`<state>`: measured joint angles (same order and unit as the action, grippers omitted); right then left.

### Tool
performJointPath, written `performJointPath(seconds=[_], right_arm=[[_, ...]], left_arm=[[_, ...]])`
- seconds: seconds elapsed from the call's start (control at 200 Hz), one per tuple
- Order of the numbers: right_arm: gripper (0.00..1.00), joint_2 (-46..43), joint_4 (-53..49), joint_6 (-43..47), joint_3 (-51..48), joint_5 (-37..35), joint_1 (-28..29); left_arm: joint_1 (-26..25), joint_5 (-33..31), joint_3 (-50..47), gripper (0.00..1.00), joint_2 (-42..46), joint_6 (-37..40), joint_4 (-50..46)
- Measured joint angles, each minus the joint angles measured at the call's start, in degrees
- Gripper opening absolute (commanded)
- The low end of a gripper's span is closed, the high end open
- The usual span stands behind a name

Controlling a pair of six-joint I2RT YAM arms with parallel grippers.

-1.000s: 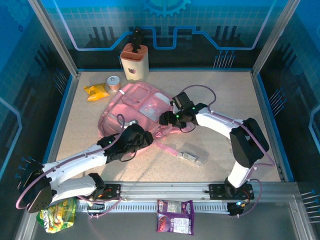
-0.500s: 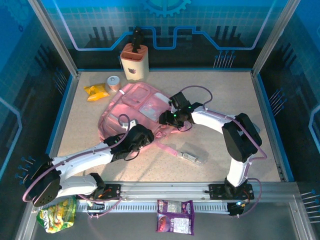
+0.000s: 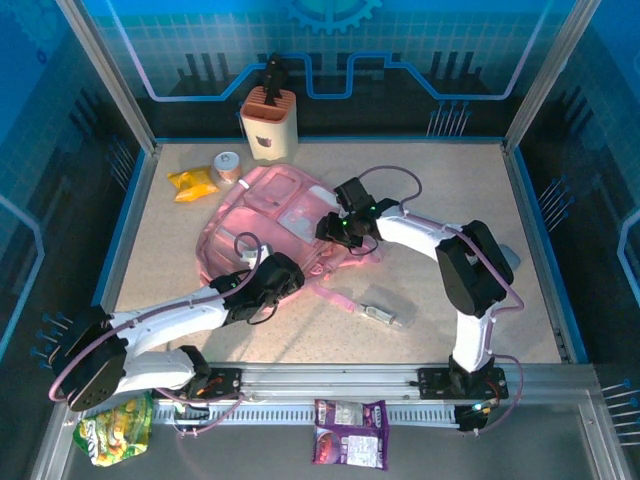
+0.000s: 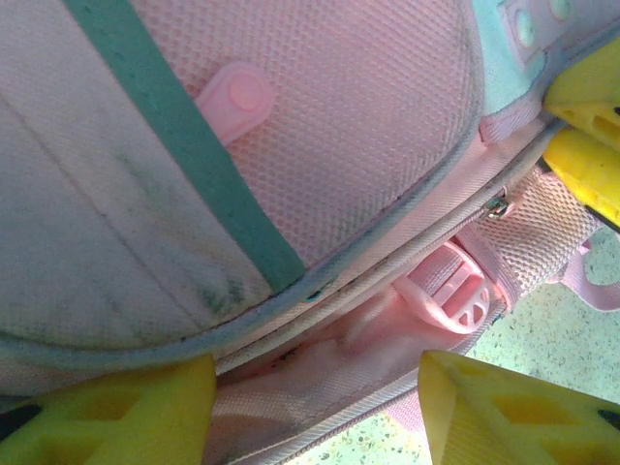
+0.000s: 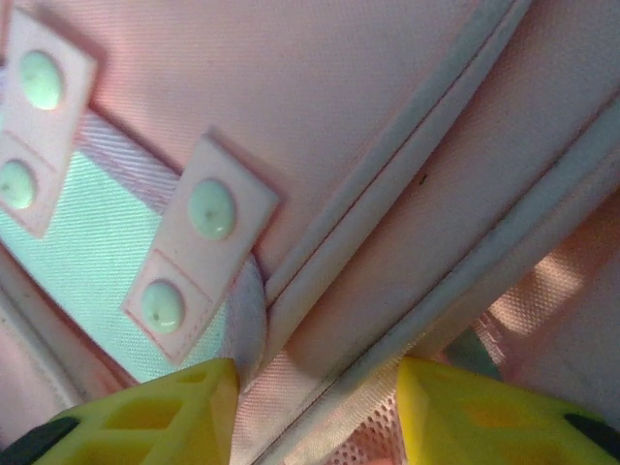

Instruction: Pack the student bag

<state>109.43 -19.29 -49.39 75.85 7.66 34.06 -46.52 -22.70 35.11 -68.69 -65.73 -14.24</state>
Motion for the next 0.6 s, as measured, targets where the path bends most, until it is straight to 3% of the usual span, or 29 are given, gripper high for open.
performJointPath(seconds=[0.43,0.6], right_arm=[[0.45,-1.2,3.78,-2.32,-3.69,-0.57,0.0],[0.39,-0.55,4.5,-2.49,-3.67,-0.55,0.0]], left_arm=[[0.24,0.76,-0.02,0.58,0.07,-0.42,-1.97],[0.24,1.81,0.2,0.58,-0.24,-0.42,-2.21]])
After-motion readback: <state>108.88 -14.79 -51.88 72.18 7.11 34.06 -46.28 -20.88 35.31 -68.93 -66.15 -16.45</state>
